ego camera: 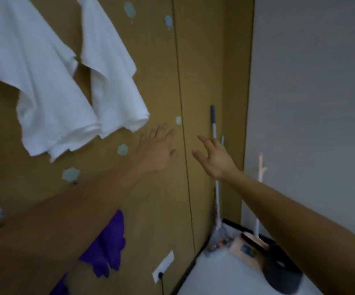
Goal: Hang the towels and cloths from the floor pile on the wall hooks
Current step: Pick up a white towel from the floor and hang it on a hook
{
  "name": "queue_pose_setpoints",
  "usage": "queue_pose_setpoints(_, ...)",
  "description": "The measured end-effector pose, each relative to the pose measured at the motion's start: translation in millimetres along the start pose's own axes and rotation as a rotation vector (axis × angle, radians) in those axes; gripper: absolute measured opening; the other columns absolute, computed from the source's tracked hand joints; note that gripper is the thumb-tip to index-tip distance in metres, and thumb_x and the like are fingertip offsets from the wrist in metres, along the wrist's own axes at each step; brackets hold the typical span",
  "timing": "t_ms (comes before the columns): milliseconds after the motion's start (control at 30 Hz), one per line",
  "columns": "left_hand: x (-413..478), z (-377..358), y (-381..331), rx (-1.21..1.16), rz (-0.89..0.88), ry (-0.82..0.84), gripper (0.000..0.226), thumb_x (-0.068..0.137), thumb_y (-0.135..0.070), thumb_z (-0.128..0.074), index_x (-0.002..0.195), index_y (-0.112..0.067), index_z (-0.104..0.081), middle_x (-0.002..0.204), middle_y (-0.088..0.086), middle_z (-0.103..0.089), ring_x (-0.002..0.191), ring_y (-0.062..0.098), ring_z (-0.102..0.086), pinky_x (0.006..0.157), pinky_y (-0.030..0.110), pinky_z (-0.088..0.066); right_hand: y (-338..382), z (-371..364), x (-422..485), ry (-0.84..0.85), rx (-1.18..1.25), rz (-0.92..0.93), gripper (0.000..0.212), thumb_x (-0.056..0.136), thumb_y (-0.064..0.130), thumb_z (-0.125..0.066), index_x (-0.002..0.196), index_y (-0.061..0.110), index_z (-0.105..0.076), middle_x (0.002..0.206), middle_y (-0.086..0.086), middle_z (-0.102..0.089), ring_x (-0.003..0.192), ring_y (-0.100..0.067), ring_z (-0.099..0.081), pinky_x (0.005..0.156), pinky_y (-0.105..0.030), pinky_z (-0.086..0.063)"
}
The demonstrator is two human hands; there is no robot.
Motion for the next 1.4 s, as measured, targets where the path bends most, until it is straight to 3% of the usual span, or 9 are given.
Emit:
queue_pose_setpoints(233,-43.0,-100.6,-134.4,-0.160,-0.153,0.314,0.070,0.090,-0.050,-0.039,0.151,-0.025,-0.015,0.161,0.006,-0.008,0.146,0.029,-0.007,0.114,0.055,-0.007,-117.0,38.9,-147.7,-0.002,-0.155,-0.360,0.058,0.098,0.043,-0.047,0.148,0.018,-0.034,0.147,-0.015,-0.037,0.134,-0.034,-0.036,0.109,-0.033,-0.026)
queue_pose_setpoints(433,-92.5,-165.9,-276.1,-0.197,-0.358,0.531,0.073,0.089,-0.051,-0.047,0.151,-0.025,-0.019,0.161,0.001,-0.008,0.147,0.026,-0.005,0.114,0.054,-0.009,-212.5,88.4,-316.1,0.032,-0.219,-0.753,0.060,0.095,0.045,-0.050,0.148,0.023,-0.032,0.150,-0.012,-0.032,0.136,-0.033,-0.031,0.112,-0.044,-0.029)
queue_pose_setpoints(733,-204.5,-207.7,-465.0,-0.249,-0.748,0.733,0.074,0.089,-0.049,-0.047,0.151,-0.022,-0.017,0.159,0.004,-0.011,0.145,0.027,-0.009,0.116,0.049,-0.015,-270.4,124.1,-521.9,0.050,-0.278,-1.202,0.061,0.092,0.042,-0.055,0.146,0.025,-0.035,0.150,-0.011,-0.030,0.136,-0.032,-0.030,0.108,-0.043,-0.034)
queue_pose_setpoints(933,-274.7,-258.5,-539.4,-0.241,-0.983,0.858,0.070,0.091,-0.043,-0.047,0.151,-0.022,-0.018,0.159,0.005,-0.012,0.145,0.027,-0.011,0.114,0.046,-0.016,-271.4,91.0,-627.2,0.024,-0.159,-1.479,0.060,0.091,0.035,-0.057,0.146,0.020,-0.037,0.150,-0.013,-0.030,0.136,-0.034,-0.030,0.111,-0.040,-0.030)
queue_pose_setpoints(1067,-336.5,-307.2,-586.6,-0.228,-1.095,0.986,0.070,0.089,-0.040,-0.050,0.150,-0.020,-0.022,0.158,0.007,-0.017,0.144,0.027,-0.017,0.113,0.045,-0.020,-276.3,54.1,-712.4,-0.015,-0.091,-1.690,0.058,0.092,0.035,-0.056,0.144,0.019,-0.039,0.148,-0.013,-0.034,0.132,-0.034,-0.037,0.107,-0.042,-0.036)
queue_pose_setpoints(1167,-390.4,-345.2,-610.1,-0.257,-1.128,1.071,0.066,0.086,-0.040,-0.052,0.144,-0.019,-0.032,0.150,0.009,-0.032,0.136,0.030,-0.031,0.109,0.045,-0.032,-283.8,14.1,-770.9,-0.011,-0.029,-1.804,0.057,0.092,0.038,-0.055,0.144,0.020,-0.039,0.147,-0.013,-0.036,0.127,-0.032,-0.044,0.102,-0.040,-0.040)
queue_pose_setpoints(1400,-510.3,-475.9,-634.3,-0.189,-1.118,1.199,0.067,0.088,-0.041,-0.051,0.146,-0.016,-0.029,0.151,0.007,-0.032,0.135,0.030,-0.032,0.105,0.046,-0.036,-346.5,-118.4,-881.6,0.007,0.068,-1.943,0.050,0.094,0.044,-0.049,0.137,0.019,-0.047,0.139,-0.007,-0.047,0.120,-0.027,-0.051,0.095,-0.038,-0.045)
Point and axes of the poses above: each hand's wrist, its own x-axis towards the middle knuckle, its own z-axis out of the back of the hand, y = z × x, the point moved 2 cm from there along x, towards the middle knuckle
